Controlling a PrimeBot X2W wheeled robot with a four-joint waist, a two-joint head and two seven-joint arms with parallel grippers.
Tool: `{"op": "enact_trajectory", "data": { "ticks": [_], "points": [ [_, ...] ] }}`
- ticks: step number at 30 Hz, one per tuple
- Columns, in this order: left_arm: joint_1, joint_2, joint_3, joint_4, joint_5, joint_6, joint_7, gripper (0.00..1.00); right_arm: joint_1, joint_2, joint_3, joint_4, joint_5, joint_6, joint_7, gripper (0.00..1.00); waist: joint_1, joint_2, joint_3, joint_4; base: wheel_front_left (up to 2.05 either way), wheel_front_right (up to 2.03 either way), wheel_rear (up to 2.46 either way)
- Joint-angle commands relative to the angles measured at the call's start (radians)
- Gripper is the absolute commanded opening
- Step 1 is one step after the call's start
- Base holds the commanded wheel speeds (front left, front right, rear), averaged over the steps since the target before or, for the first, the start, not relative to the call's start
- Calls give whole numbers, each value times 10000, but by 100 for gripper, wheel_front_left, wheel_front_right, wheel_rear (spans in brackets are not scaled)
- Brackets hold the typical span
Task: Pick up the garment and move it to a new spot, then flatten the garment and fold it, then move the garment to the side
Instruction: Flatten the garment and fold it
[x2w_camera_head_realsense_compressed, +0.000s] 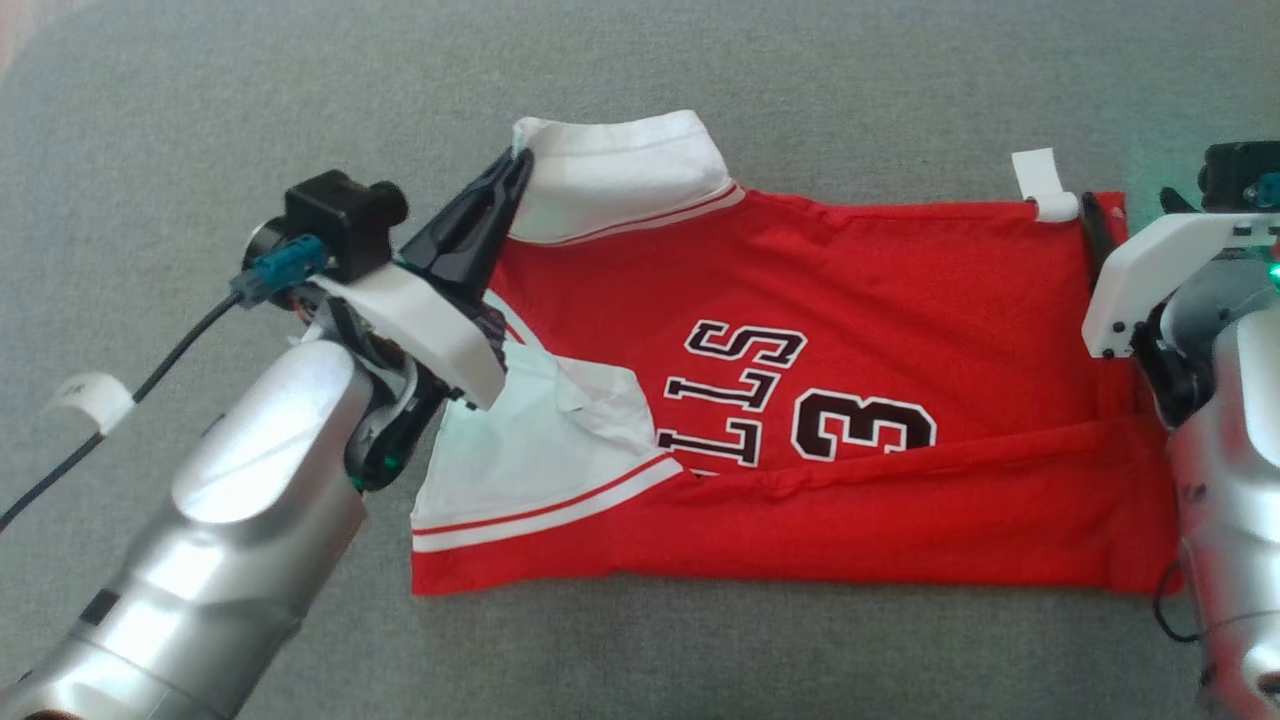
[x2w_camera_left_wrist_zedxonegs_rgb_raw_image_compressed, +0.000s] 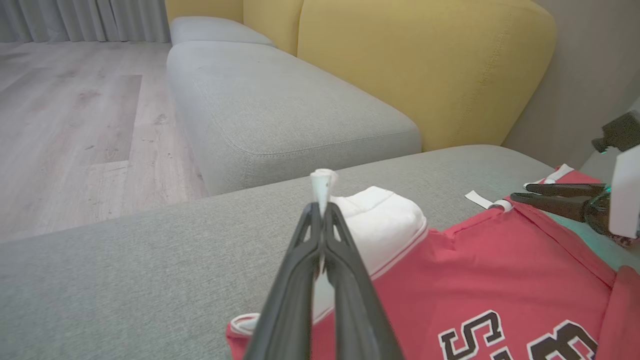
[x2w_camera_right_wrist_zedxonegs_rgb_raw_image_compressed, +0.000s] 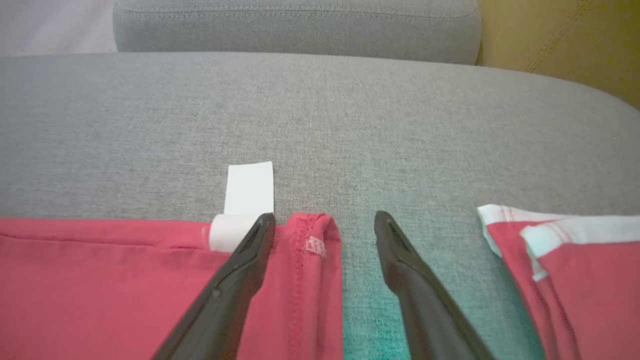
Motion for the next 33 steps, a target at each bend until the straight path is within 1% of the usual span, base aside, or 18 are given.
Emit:
{"op": "enact_trajectory", "data": {
  "ticks": [1,6,9,10,11,12,15,20,26,31,33],
  "points": [
    [-304,231,317,-334,-10,28,17,0,-367,-115,130,-110,-110,-7,10,100,-1,0,73,51,0,0,0],
    [-385,224,281,-421,-57,29,62,0,-832,-153,-95,939,-235,-7,5,100,-1,0,219,42,0,0,0],
    [-468,256,275,-432,-45,36,84,0,-1049,-177,0,1463,-331,-7,-79,100,-1,0,308,27,0,0,0],
    [-500,263,277,-426,-44,40,93,0,-1119,-187,45,1604,-336,-7,-137,87,-1,0,325,23,0,0,0],
    [-526,265,275,-415,-43,44,97,0,-1185,-196,79,1735,-324,-7,-218,39,-1,0,332,24,0,0,0],
    [-551,270,276,-393,-45,47,103,0,-1264,-197,106,1839,-281,-7,-341,0,-1,0,330,22,0,0,0],
    [-586,282,381,-240,-160,107,103,0,-1509,-169,189,2068,-92,-7,-812,0,-1,0,262,-29,0,0,0],
    [-1023,516,721,405,-326,239,203,0,-2017,-189,572,2307,476,-7,-1670,0,-1,0,105,-318,0,0,0],
    [-2162,773,743,1369,30,244,339,0,-2585,-298,1192,2098,1473,-7,-2250,0,-1,0,280,-663,0,0,0],
    [-3357,780,852,2437,312,255,58,0,-2985,-425,1863,1723,2541,-7,-2703,0,-1,0,579,-973,0,0,0],
    [-3765,672,915,2906,342,297,-53,0,-3103,-458,2071,1618,2946,-7,-2886,0,-1,0,708,-1053,0,0,0]
  ]
}}
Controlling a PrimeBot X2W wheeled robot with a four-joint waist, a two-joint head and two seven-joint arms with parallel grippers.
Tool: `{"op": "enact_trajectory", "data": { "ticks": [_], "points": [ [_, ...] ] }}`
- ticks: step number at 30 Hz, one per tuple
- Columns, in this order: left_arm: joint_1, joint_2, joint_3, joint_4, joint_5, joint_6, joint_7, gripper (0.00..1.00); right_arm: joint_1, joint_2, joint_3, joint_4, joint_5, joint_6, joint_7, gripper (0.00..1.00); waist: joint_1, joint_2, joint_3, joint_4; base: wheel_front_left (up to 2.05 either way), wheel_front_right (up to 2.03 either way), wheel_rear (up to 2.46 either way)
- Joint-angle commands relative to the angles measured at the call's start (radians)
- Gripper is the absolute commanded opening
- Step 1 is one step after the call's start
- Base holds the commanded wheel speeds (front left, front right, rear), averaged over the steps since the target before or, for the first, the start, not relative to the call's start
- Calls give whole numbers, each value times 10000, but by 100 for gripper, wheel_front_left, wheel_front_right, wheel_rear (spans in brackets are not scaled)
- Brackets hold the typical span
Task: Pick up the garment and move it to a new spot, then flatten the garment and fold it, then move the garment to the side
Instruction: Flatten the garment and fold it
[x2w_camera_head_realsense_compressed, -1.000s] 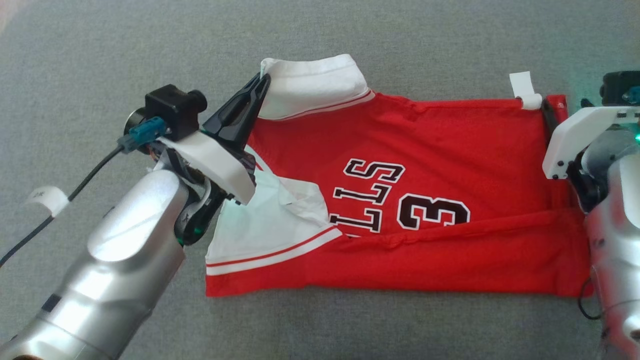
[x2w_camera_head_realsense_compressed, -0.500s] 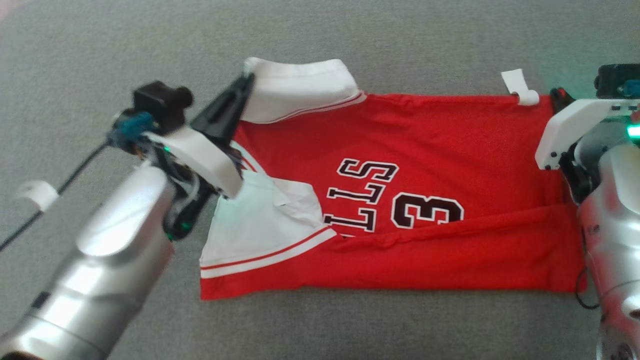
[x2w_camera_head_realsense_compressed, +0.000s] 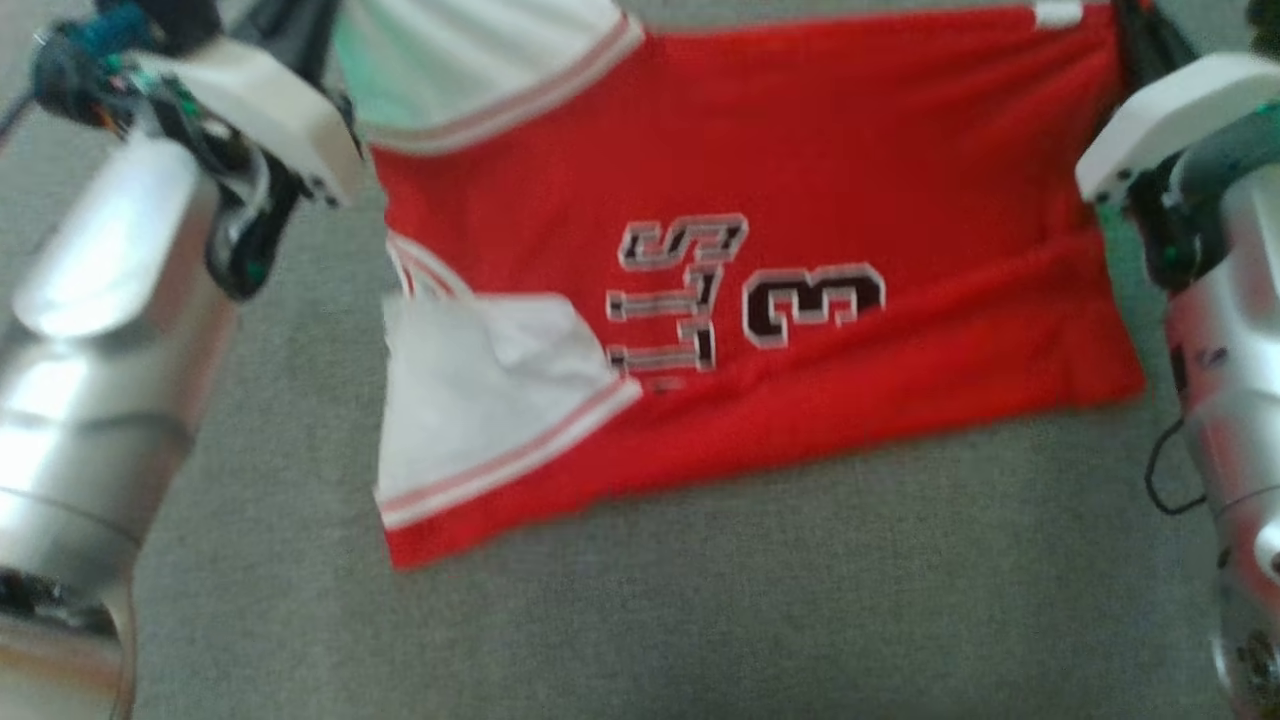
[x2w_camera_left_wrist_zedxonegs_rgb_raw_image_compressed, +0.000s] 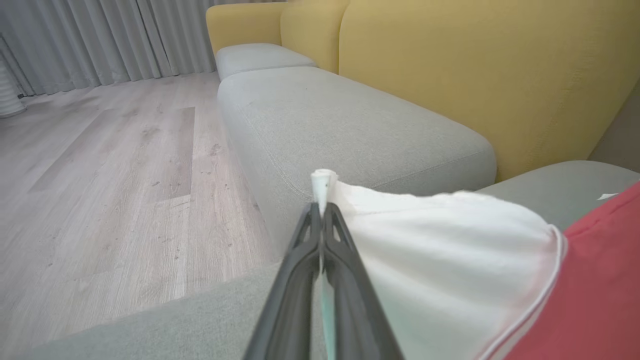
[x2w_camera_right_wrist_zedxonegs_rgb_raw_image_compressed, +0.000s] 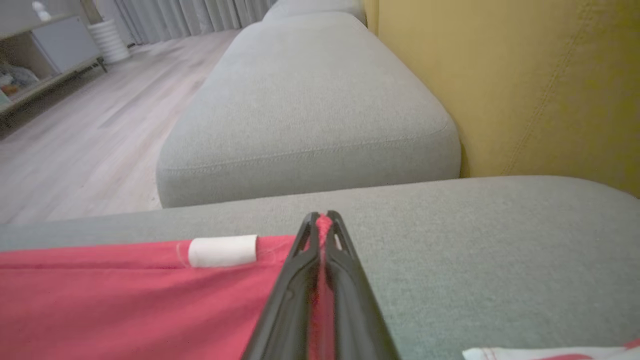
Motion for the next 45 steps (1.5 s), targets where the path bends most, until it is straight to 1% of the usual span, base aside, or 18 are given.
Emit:
{"op": "enact_trajectory", "data": {
  "ticks": [1,3,4,8,12,18,24,27,29,35,39,45],
  "points": [
    [-771,368,399,36,137,100,-129,0,-396,-95,281,-377,214,-7,-161,0,0,0,179,-121,0,0,0],
    [-1188,237,427,446,230,152,-367,0,-503,-157,615,-460,433,-7,-361,0,0,0,312,-171,0,0,0],
    [-1188,237,427,446,230,152,-367,0,-503,-157,615,-460,433,-7,-361,0,0,0,312,-171,0,0,0],
    [-1849,-37,549,1232,335,307,-1053,0,-815,-258,790,-466,950,-7,-905,0,0,0,486,-211,0,0,0],
    [-2077,-271,508,1857,391,240,-1607,0,-932,-342,1123,-334,1276,-7,-1165,0,0,0,505,-150,0,0,0],
    [-1461,-494,89,2406,368,-38,-1873,0,-387,-672,1924,-154,1879,-7,-1110,0,0,0,83,108,0,0,0],
    [-485,-350,-659,2251,535,-152,-1968,0,498,-1322,2856,-206,2547,-7,-787,0,0,0,-534,422,0,0,0],
    [114,-179,-1016,1937,416,-170,-1722,0,957,-1624,3287,-301,2919,-7,-611,0,0,0,-837,550,0,0,0],
    [588,-1,-1456,1526,327,-174,-1362,0,1241,-1832,3572,-379,3178,-7,-459,0,0,0,-1029,629,0,0,0],
    [1821,804,-2469,-65,-287,-178,-183,0,2052,-2543,4522,-603,3725,-7,252,0,0,0,-1496,823,0,0,0],
    [2524,1296,-2841,-834,-586,-178,383,0,2494,-3000,5277,-910,4075,-7,975,0,0,0,-1799,789,0,0,0],
    [3308,1784,-3207,-1833,-988,-179,1353,0,2839,-3618,6044,-1479,4632,-7,1795,0,0,0,-2062,694,0,0,0]
  ]
}}
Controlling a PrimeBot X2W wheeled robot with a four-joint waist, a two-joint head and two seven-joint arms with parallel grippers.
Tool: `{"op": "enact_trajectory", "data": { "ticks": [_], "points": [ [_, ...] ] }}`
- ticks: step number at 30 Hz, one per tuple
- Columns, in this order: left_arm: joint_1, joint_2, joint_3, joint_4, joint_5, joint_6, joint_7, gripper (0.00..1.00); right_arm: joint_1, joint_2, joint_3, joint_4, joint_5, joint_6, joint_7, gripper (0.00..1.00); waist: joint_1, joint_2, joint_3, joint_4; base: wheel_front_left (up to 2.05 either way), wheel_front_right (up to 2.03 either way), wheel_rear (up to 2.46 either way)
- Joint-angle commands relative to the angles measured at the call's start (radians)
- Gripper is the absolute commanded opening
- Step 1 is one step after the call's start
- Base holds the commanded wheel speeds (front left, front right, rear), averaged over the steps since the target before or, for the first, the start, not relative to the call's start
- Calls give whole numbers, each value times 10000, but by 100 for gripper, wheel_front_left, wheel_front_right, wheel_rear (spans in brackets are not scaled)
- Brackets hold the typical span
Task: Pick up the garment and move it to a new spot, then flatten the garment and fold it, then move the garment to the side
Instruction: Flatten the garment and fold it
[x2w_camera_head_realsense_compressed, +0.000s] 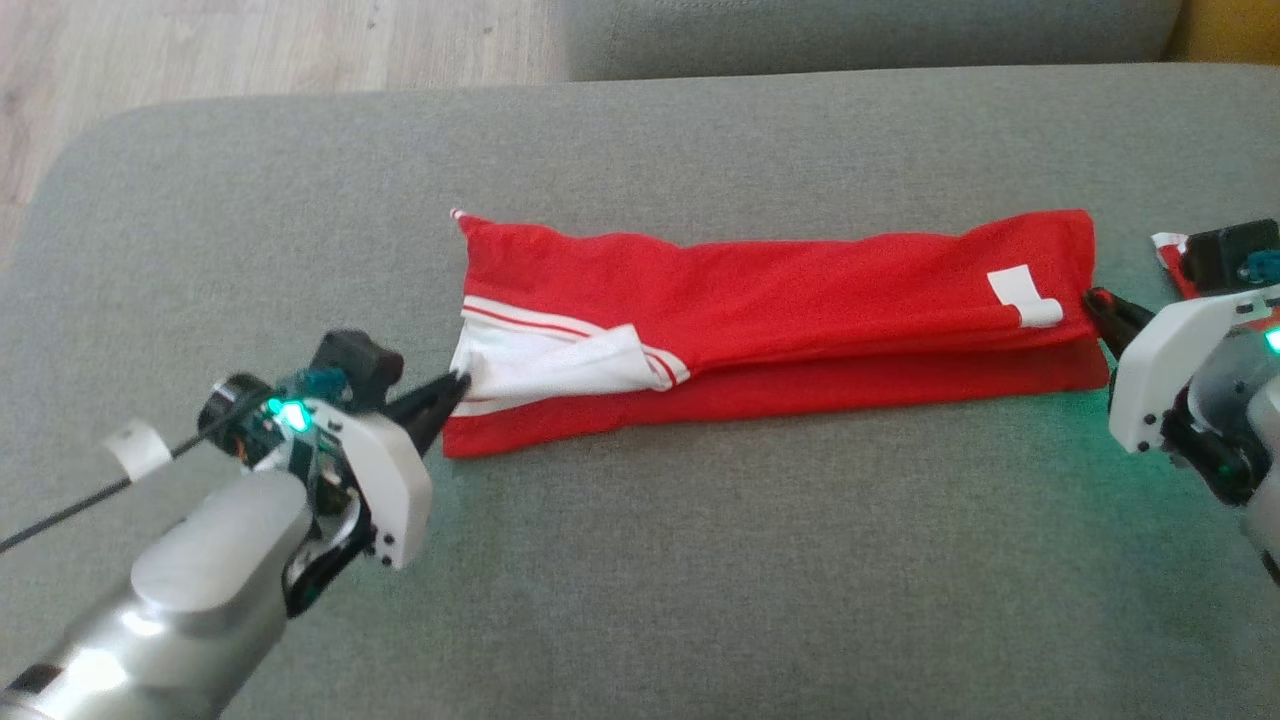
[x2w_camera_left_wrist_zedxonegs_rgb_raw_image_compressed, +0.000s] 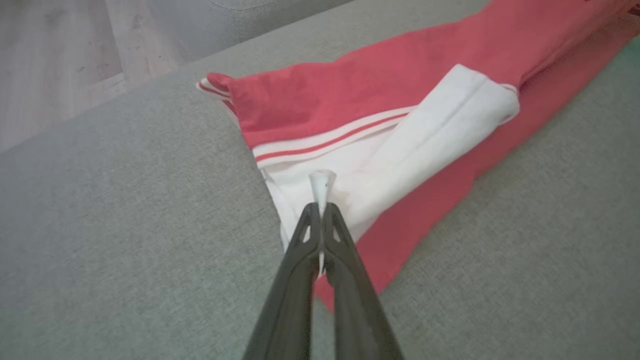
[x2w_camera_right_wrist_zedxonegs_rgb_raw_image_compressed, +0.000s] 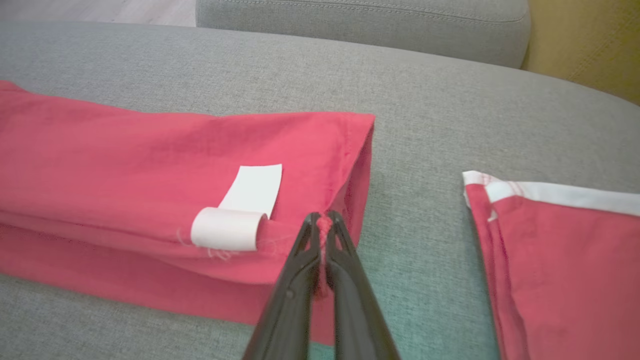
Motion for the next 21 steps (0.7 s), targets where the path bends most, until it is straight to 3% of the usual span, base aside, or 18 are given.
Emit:
{"op": "enact_trajectory", "data": {
  "ticks": [1,16,17,18,20,21],
  "points": [
    [-283,550,310,-390,-70,45,109,0,39,-420,114,-316,127,-7,60,0,1,-1,-58,-50,0,0,0],
    [-110,839,150,-1220,-47,603,697,0,-181,-619,1021,-515,134,-7,457,2,1,-1,341,-197,0,0,0],
    [-103,823,145,-1213,-67,621,727,0,-231,-630,1012,-468,106,-7,382,100,1,-1,365,-206,0,0,0],
    [-99,813,147,-1207,-89,639,749,14,-282,-602,935,-371,119,-7,302,100,1,-1,382,-219,0,0,0],
    [-89,787,190,-1221,-124,690,675,97,-388,-489,784,-227,185,-7,137,100,1,-1,382,-245,0,0,0],
    [-77,773,221,-1221,-131,740,602,100,-444,-434,702,-155,207,-7,38,100,1,-1,358,-259,0,0,0]
  ]
}}
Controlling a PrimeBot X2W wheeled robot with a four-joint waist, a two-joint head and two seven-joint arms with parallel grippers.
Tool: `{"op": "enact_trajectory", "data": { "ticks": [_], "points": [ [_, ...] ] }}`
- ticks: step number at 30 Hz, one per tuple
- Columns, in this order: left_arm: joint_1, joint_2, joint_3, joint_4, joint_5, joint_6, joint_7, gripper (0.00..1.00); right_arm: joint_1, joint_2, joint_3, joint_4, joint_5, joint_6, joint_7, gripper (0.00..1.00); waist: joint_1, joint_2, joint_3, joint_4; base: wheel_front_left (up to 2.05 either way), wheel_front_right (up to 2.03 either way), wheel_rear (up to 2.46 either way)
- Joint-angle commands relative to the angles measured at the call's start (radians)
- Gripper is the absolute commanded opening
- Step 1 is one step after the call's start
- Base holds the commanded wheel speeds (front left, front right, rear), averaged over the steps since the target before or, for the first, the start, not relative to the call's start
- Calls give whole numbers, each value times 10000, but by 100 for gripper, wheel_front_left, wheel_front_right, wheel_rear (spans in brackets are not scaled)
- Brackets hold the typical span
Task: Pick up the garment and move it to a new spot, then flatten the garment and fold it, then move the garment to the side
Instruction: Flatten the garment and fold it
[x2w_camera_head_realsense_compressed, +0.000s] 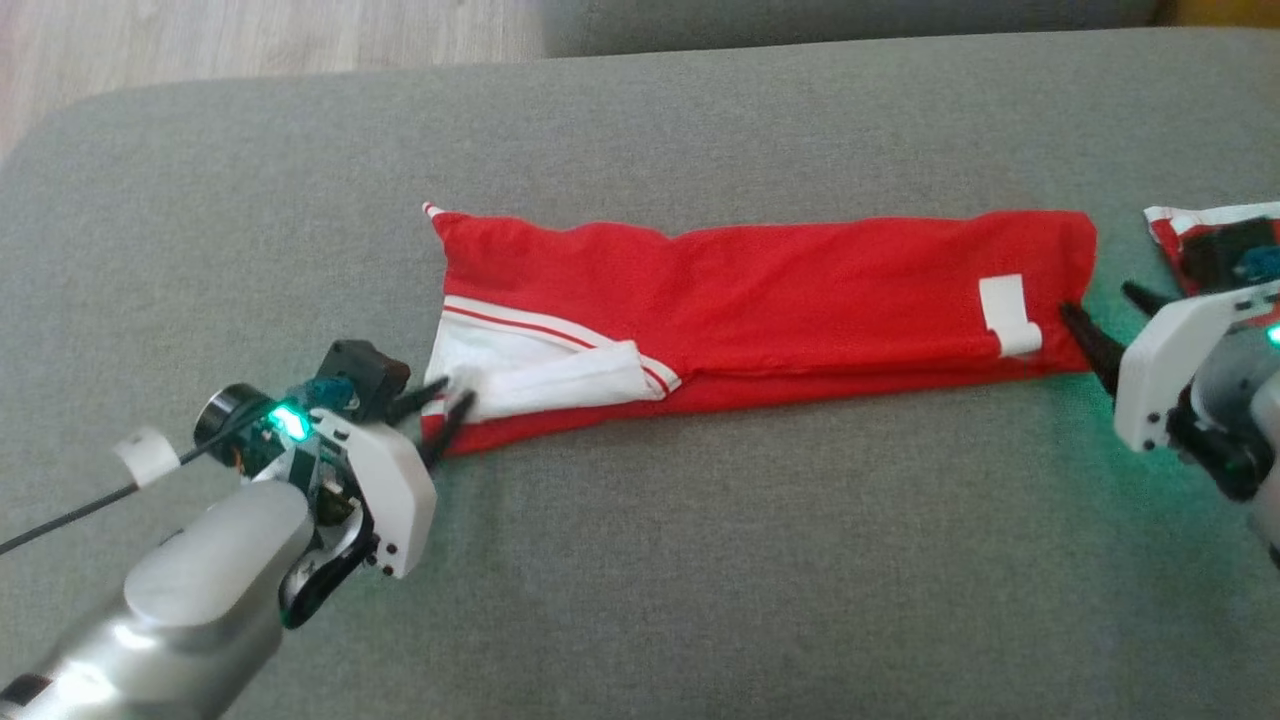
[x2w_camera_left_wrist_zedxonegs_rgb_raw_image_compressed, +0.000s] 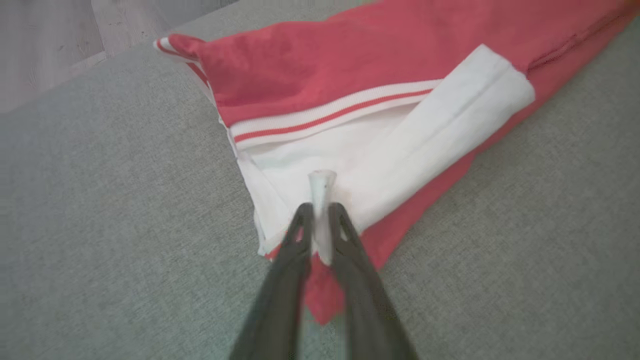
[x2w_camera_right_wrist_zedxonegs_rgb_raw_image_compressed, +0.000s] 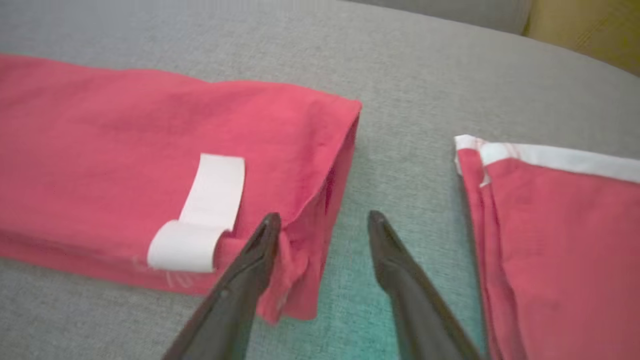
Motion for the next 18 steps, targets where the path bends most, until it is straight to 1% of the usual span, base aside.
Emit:
{"op": "enact_trajectory", "data": {
  "ticks": [1,4,7,11,12,13,16,17,18],
  "points": [
    [-357,334,456,-195,-87,70,-111,100,-261,-121,-89,-130,61,-7,-187,100,-1,-1,-58,-18,0,0,0],
    [-280,259,751,-258,-291,231,-547,100,-362,77,-458,78,173,-7,-721,100,-1,-1,-267,-71,0,0,0],
    [-253,233,1187,-278,-381,561,-1325,100,-403,370,-1008,246,459,-7,-1456,100,-1,-1,-509,-92,0,0,0],
    [-160,-4,2056,-338,-704,1089,-2778,100,-400,755,-1663,153,610,-7,-2995,100,-1,-1,-876,-80,0,0,0],
    [24,-266,2651,-410,-1136,1264,-3590,100,-355,1007,-1988,13,582,-7,-3897,100,-1,-1,-1071,-82,0,0,0],
    [145,-393,2946,-486,-1335,1294,-3894,100,-314,1132,-2149,-56,508,-7,-4188,100,-1,-1,-1163,-89,0,0,0],
    [608,-693,3868,-722,-1517,1544,-4309,100,-120,1494,-2792,-415,1,-7,-4565,100,-1,-1,-1348,-80,0,0,0],
    [800,-809,4218,-833,-1446,1647,-4341,100,-21,1636,-3195,-640,-271,-7,-4591,100,-1,-1,-1400,-71,0,0,0],
    [999,-952,4690,-1065,-1235,1751,-4349,100,142,1870,-3844,-1027,-465,-7,-4598,100,-1,-1,-1433,-58,0,0,0]
  ]
}}
